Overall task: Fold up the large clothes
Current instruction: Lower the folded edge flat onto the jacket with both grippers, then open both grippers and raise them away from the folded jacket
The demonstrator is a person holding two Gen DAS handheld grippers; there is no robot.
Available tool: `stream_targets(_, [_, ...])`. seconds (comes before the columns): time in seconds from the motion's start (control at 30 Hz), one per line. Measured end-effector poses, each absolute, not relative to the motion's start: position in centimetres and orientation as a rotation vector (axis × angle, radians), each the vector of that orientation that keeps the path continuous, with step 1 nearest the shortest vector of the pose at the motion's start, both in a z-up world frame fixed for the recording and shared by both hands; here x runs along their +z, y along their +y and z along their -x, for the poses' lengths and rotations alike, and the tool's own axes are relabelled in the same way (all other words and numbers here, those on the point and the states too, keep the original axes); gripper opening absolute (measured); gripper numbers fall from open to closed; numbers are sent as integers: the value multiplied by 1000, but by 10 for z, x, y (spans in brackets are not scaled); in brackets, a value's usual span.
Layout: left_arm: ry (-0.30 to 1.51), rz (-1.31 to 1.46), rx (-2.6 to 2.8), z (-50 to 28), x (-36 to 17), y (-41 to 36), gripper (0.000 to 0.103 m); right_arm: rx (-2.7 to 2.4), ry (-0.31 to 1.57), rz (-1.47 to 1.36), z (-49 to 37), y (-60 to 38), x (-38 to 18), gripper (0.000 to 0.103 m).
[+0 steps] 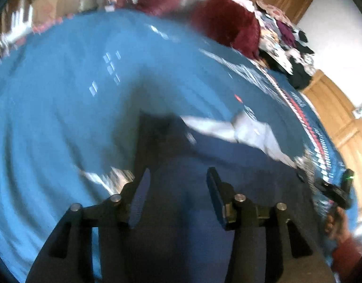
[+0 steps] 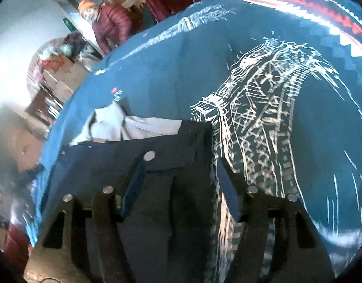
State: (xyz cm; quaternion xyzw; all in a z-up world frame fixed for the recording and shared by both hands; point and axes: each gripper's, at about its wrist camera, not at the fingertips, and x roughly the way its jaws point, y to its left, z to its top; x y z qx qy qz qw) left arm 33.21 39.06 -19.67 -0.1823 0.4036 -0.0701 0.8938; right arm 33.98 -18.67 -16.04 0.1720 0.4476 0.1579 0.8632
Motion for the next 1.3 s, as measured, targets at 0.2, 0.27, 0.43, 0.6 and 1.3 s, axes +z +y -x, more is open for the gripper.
stream_targets(0.2, [820, 252, -162, -358, -192, 392, 67, 362, 985, -234, -354, -163, -173, 64])
stream_targets(0.27, [843, 229, -200, -369, -197, 383, 64, 360, 973, -234, -352, -163, -174, 64])
stream_targets(0.43, [939, 147, -195, -398, -221, 361, 41, 353, 948, -265, -349, -170, -176, 53])
stream_targets(0.6, [963, 147, -196, -407, -238, 355, 36, 366, 946, -252, -353, -170, -176, 53])
stream_targets(1.3, [919, 197, -175, -408, -241, 359, 5, 332, 891, -237, -360, -165, -170, 8])
